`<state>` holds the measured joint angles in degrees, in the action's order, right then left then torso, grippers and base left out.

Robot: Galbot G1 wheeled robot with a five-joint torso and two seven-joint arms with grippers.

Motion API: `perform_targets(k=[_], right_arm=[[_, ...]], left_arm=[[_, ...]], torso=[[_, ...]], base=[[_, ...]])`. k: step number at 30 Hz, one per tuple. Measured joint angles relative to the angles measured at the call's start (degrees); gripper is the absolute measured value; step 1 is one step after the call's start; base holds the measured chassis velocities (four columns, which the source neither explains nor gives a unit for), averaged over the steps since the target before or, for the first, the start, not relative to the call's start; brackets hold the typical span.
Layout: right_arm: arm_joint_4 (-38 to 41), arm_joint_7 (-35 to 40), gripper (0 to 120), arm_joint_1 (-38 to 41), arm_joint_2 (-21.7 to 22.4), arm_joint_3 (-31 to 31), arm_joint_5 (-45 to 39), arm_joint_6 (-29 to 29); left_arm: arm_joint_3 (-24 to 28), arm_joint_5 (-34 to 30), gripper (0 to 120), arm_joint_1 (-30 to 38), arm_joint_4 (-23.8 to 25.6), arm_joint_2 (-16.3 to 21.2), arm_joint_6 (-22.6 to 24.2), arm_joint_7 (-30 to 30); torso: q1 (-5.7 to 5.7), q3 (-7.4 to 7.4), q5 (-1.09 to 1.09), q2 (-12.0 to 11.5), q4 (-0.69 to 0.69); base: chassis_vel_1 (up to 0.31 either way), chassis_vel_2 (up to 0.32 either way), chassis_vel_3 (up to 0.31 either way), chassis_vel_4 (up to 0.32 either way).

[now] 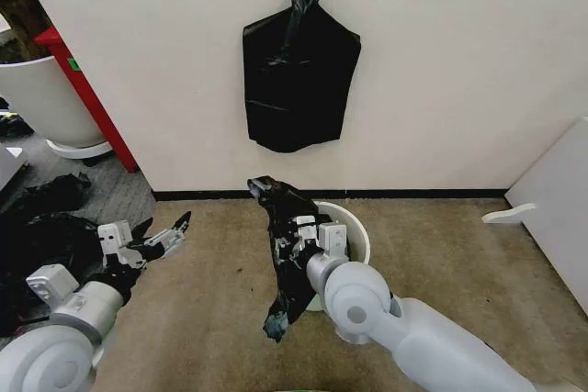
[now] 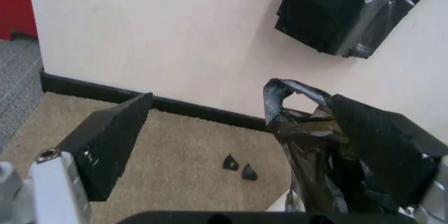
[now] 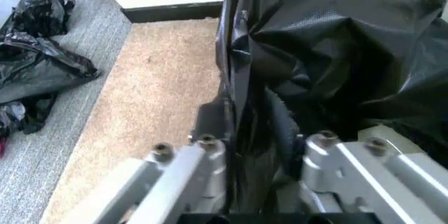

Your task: Place the garbage bag over the trash bin.

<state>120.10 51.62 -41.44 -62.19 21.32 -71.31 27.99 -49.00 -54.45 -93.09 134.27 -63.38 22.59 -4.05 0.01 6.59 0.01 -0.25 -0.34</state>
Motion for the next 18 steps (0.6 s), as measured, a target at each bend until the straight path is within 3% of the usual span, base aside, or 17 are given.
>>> perform_targets(k=[4,12,18], right_arm=[[0.4,0.3,0,-0.1,0.7,-0.7,-0.2,-0.1],[2.7,0.7,0,-0.9,3.2,-3.0,-2.3,0.1],[3.4,0.5,0,-2.2,4.8,-4.1,-2.5,0.5]], left_arm=[[0.7,0.5,100,0.1,0.0,-0.5,0.0,0.1],[4.2,2.4,100,0.9,0.1,-0.2,1.0,0.2],[9.0,3.5,100,5.9,1.1,1.9,4.2,-2.4]], torso=[[0.0,0.0,0.0,0.0,0.0],[0.0,0.0,0.0,0.0,0.0],[0.0,0.0,0.01,0.0,0.0]], base=[[0.0,0.0,0.0,0.0],[0.0,0.0,0.0,0.0],[0.0,0.0,0.0,0.0]])
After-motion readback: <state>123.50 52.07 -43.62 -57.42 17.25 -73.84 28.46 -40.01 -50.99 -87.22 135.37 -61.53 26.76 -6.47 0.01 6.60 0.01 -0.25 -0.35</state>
